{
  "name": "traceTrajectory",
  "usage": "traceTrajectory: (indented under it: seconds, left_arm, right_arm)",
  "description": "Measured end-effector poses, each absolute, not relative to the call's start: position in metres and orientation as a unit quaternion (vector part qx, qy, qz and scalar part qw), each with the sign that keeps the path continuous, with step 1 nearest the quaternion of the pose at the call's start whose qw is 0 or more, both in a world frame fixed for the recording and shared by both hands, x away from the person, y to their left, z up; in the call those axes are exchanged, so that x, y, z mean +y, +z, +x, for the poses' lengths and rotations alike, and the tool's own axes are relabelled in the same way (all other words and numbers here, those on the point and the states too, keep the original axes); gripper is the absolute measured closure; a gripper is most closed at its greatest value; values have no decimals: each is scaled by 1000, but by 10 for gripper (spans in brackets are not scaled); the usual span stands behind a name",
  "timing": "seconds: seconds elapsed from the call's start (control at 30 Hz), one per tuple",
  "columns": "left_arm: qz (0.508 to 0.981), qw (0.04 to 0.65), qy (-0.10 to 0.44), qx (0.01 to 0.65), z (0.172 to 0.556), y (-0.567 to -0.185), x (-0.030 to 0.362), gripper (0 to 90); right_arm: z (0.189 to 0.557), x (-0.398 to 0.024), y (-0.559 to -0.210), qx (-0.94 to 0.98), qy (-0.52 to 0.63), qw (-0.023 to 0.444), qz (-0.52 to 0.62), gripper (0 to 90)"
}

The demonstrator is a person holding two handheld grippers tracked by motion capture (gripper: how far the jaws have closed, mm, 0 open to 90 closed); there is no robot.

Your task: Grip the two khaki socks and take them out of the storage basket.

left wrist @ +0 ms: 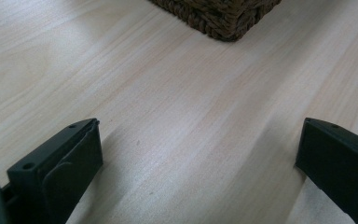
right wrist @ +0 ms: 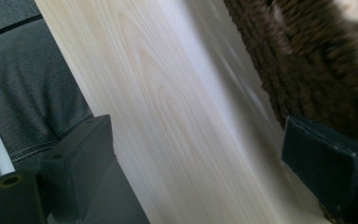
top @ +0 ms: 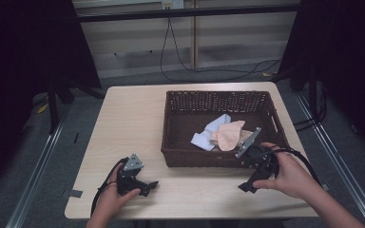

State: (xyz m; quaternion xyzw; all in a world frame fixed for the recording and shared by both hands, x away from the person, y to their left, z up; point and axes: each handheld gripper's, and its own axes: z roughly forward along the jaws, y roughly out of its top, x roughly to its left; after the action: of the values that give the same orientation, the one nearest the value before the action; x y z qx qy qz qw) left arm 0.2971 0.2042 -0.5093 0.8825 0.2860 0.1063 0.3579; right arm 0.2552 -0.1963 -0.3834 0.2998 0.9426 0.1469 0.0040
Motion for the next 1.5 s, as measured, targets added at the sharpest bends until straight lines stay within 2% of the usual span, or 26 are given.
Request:
traceTrajectory:
  seconds: [0.33, 0.6, 0.93, 1.2, 1.5]
  left_arm:
    - [883, 358, 106, 286, 297, -509, 204, 0]
    - [883, 358, 106, 286, 297, -509, 204, 0]
    - [882, 358, 106, 286, 297, -509, 204, 0]
    - [882, 358, 106, 286, 297, -509, 204, 0]
    - [880, 361, 106, 289, 297, -510, 204, 0]
  right_arm:
    - [274, -194, -346, 935, 163, 1, 313, 98]
    - [310, -199, -329, 914, 181, 7, 363, 106]
    - [360, -208, -350, 881, 178, 28, 437, 147]
    - [393, -212, -373, 862, 172, 20, 477, 192]
    - [412, -209, -398, 850, 148, 2, 505, 271]
